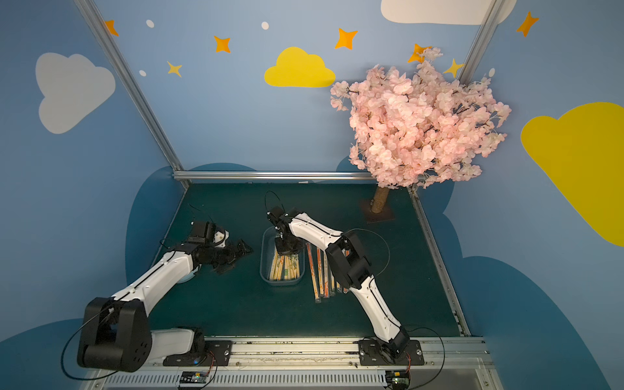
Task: Take the paired disposable chopsticks out of the storage box
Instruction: Pick up the paired disposable chopsticks from the storage box, then place the paired disposable chopsticks at the center of the board, then move the storage box to the center of the board.
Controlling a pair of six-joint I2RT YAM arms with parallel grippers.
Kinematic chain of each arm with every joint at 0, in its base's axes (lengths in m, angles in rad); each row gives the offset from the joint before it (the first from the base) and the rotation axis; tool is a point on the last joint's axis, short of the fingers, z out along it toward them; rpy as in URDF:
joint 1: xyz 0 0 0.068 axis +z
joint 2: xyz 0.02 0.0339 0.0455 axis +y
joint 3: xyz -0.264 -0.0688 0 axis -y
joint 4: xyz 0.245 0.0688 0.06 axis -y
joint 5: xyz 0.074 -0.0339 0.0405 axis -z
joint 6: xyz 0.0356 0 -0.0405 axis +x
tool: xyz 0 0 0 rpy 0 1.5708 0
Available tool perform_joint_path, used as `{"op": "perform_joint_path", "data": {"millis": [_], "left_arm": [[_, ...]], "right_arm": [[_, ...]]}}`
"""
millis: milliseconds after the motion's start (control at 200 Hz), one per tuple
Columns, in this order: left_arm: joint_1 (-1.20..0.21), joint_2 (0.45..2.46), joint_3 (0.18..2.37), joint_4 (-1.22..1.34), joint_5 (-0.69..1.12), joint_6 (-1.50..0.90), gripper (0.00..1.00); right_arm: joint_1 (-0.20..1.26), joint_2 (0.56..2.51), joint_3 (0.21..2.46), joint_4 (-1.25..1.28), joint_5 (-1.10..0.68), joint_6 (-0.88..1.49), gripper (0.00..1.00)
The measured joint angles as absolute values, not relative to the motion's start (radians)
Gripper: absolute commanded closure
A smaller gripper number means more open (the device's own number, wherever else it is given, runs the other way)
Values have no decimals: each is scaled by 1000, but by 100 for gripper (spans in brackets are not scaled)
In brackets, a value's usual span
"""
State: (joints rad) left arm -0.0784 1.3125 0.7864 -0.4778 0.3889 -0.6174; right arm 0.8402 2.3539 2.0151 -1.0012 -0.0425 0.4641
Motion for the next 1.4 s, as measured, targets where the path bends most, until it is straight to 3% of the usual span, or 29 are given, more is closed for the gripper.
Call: {"op": "perform_joint_path", "data": {"millis": [320, 616, 1036, 1402], "left_arm": [[-78, 1307, 780, -477, 389, -621, 0], [-78, 1299, 780, -477, 389, -620, 0], [-78, 1286, 780, -477, 402, -620, 0], [-78, 1276, 780, -477, 408, -620, 0]], "right_arm": [[839, 2328, 2011, -1002, -47, 466, 100], [811, 2115, 1948, -981, -73, 483, 100], [654, 1938, 1658, -920, -52, 494, 100], [707, 1937, 1492, -851, -68, 535, 100]]}}
